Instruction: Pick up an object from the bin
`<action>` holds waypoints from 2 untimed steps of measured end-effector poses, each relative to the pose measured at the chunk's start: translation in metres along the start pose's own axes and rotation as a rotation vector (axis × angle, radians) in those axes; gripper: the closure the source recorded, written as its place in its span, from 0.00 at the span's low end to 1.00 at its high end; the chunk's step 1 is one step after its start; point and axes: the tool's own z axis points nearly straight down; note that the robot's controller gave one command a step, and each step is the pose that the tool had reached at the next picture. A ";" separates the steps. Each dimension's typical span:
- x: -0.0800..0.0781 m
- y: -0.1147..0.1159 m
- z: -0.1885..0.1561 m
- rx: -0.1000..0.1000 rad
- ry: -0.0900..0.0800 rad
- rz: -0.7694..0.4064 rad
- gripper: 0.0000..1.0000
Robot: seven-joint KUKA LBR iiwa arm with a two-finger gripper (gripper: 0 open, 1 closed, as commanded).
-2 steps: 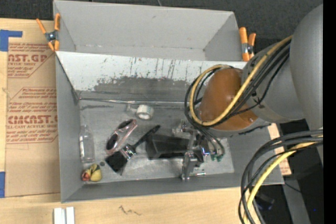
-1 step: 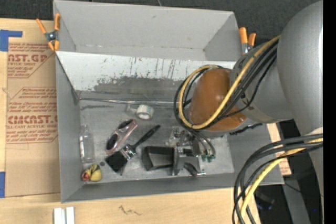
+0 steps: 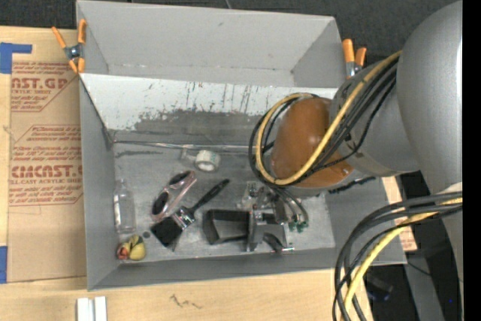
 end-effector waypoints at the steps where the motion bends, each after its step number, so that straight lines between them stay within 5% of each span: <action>1: 0.000 0.000 0.000 0.000 0.001 0.000 1.00; 2: 0.002 0.000 -0.005 0.000 0.013 -0.001 1.00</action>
Offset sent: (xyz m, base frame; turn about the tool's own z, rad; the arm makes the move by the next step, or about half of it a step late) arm 0.0000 0.0002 0.0641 0.0000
